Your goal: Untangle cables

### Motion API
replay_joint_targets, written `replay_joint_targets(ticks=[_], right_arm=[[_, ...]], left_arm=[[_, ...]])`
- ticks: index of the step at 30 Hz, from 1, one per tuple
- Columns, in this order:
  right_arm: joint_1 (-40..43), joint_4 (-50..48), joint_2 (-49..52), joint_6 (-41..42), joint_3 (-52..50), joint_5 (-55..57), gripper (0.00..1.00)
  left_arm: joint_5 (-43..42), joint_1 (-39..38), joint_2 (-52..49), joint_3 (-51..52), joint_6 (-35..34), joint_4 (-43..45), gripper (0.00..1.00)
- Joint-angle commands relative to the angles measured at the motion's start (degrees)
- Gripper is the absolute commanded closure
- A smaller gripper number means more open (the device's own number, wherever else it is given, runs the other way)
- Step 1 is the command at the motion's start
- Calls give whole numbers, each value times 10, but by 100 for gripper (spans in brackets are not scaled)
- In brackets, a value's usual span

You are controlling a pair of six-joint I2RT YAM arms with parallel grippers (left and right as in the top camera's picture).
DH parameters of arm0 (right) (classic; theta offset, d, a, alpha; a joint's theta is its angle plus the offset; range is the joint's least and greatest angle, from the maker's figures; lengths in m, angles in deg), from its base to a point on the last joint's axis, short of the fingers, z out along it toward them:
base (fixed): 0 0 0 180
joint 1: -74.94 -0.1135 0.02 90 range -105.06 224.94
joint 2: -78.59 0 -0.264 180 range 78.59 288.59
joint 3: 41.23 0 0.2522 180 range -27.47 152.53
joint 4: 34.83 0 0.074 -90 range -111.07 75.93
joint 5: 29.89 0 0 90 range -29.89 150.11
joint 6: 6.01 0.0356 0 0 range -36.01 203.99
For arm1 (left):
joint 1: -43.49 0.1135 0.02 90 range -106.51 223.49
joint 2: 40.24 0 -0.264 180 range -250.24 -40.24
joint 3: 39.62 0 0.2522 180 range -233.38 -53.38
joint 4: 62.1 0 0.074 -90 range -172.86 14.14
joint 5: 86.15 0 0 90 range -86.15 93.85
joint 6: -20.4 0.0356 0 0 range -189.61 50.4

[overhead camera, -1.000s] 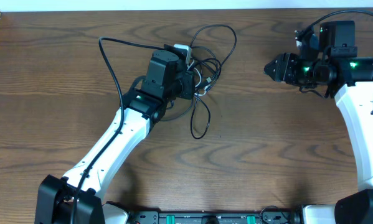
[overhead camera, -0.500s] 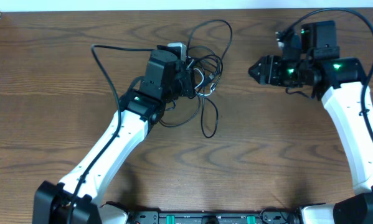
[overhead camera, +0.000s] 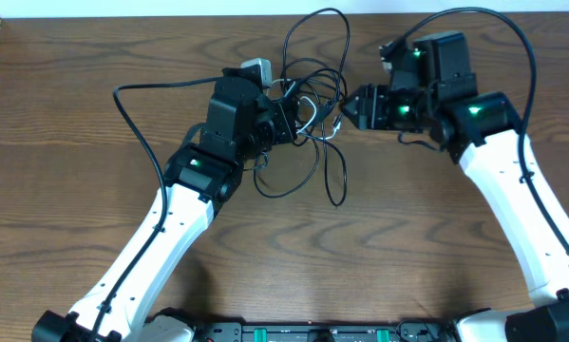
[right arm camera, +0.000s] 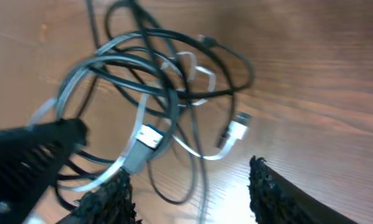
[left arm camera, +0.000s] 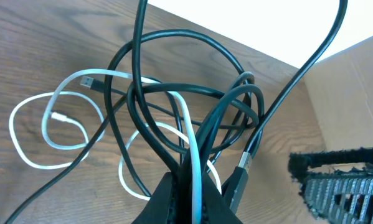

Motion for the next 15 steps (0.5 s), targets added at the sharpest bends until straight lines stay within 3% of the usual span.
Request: replay_joint_targets(ticks=[1,10,15], right_arm=[[-23,-14,21,63,-4,-4,45],[-71,-96,80,137,-4,-4,57],[-76,-127,98,157,-3,-4,77]], left_arm=[[-10,-1,9,-11,-18,7,92],[-10,-1,9,-11,-18,5,92],[-9,-1,9,-11,-16,0,92]])
